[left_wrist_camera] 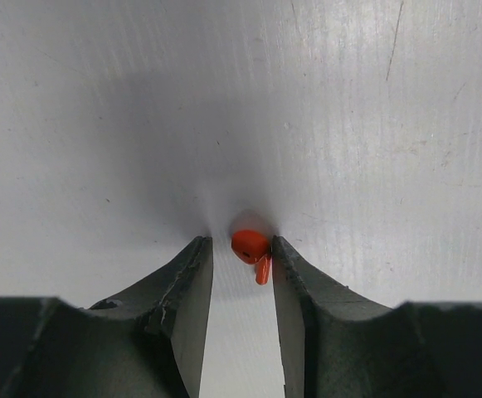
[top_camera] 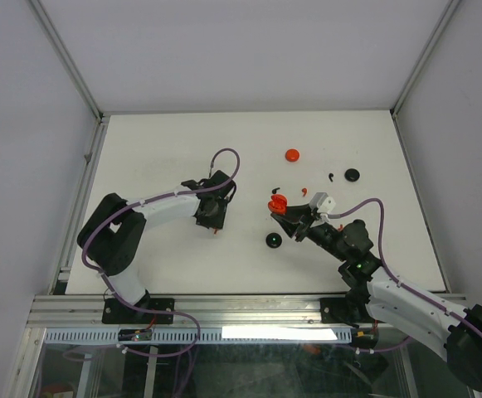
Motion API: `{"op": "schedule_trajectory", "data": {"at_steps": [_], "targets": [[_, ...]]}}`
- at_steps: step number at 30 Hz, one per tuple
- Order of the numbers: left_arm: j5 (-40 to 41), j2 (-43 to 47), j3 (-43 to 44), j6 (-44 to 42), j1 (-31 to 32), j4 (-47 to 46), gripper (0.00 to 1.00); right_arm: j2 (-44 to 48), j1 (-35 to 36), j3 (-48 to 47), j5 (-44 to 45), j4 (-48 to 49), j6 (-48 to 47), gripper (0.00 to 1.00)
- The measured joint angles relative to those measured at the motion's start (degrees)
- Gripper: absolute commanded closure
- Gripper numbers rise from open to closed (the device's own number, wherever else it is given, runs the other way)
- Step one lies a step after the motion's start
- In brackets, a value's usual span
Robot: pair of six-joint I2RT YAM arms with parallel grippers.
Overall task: Insert the wireless bluetooth earbuds into the charging case
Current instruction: Pick up the earbud from the center of the board.
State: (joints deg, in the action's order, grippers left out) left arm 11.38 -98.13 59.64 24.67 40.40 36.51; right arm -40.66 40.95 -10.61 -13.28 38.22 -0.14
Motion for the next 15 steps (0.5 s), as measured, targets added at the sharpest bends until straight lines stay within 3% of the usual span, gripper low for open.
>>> {"op": "schedule_trajectory", "data": {"at_steps": [15], "targets": [[-1.33, -0.94, 0.79, 0.0, -0.02, -0.15, 0.78, 0.02, 0.0, 0.0, 0.0, 0.0, 0.02, 1.0]]}}
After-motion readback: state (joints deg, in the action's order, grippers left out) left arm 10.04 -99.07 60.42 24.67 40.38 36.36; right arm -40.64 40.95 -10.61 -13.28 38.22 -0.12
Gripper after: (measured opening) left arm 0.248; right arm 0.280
